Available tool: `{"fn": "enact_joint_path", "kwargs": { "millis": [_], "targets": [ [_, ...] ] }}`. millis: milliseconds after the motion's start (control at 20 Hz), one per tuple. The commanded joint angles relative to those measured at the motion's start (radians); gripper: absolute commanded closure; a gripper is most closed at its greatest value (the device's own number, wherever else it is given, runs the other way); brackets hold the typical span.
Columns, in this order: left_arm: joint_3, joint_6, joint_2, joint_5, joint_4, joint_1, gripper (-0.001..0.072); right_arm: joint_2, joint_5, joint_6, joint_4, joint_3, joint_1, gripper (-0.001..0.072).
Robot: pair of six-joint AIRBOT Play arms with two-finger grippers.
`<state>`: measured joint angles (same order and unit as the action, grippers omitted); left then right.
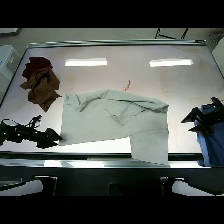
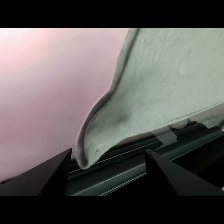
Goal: Fold the clothes and pants, and hang the long-sleeved shirts on hangers.
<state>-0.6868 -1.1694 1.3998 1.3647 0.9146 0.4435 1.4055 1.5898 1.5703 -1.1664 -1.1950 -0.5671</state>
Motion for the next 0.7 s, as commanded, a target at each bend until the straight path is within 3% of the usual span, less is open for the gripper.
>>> {"fn": "enact_joint_path", "kwargs": {
  "millis": [0, 50, 150, 200, 400, 650],
  "targets": [
    [0.019, 0.009, 0.009, -0.08, -0.06, -0.057, 0.0289, -0.001, 0.006, -0.001, 0.006, 0.005, -0.001, 0.0159],
    [0.019, -0.013, 0.009, -0.102, -0.071, -0.077, 0.0344, -0.001, 0.006, -0.005, 0.007, 0.005, -0.001, 0.0159],
    [0.019, -0.042, 0.009, -0.116, -0.071, -0.117, 0.063, -0.001, 0.006, -0.005, 0.005, 0.005, -0.001, 0.0156],
    [0.018, -0.033, 0.008, -0.098, -0.071, -0.131, 0.0684, -0.001, 0.004, -0.014, 0.003, 0.005, -0.001, 0.0154],
    [0.016, -0.016, -0.007, -0.053, -0.07, -0.132, 0.0685, 0.028, -0.071, -0.023, -0.021, 0.017, -0.001, 0.0156],
    [0.014, -0.016, -0.048, -0.056, -0.07, -0.131, 0.0684, 0.172, -0.078, -0.111, 0.1, 0.03, -0.001, 0.0153]
  ]
}}
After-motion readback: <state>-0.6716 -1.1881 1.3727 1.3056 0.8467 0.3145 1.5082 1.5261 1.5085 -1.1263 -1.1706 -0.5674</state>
